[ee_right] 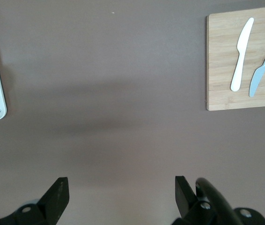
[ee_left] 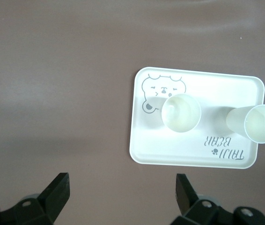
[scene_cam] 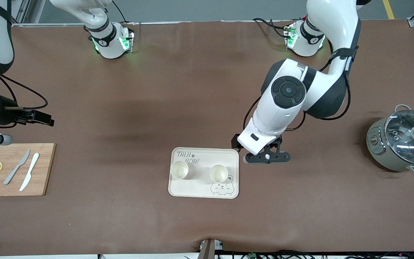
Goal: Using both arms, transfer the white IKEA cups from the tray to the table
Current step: 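Reach the left gripper down over the cup beside the bear print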
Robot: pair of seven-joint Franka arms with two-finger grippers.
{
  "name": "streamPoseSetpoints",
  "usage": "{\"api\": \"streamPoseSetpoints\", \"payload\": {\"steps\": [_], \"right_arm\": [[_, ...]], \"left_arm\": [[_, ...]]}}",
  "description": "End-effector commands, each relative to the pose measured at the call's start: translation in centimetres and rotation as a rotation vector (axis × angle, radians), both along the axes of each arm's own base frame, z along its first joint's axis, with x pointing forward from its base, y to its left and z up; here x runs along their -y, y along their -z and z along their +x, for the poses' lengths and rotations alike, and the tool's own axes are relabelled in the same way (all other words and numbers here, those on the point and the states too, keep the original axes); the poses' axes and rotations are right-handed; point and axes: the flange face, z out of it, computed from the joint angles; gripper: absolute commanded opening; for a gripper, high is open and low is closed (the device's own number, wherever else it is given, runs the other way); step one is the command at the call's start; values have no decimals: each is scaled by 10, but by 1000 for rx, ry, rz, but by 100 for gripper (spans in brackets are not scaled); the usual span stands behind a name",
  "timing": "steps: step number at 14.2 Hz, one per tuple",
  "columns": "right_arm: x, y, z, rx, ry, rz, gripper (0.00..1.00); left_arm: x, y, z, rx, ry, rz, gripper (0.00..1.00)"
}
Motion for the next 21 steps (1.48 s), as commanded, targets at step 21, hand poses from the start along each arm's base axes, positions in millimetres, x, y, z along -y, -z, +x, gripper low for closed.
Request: {"api": "streamPoseSetpoints", "payload": {"steps": [21], "right_arm": [[-61, 157, 60, -90, 274, 10, 100]], "left_arm": [[35, 150, 36, 155, 56, -55, 100]]}}
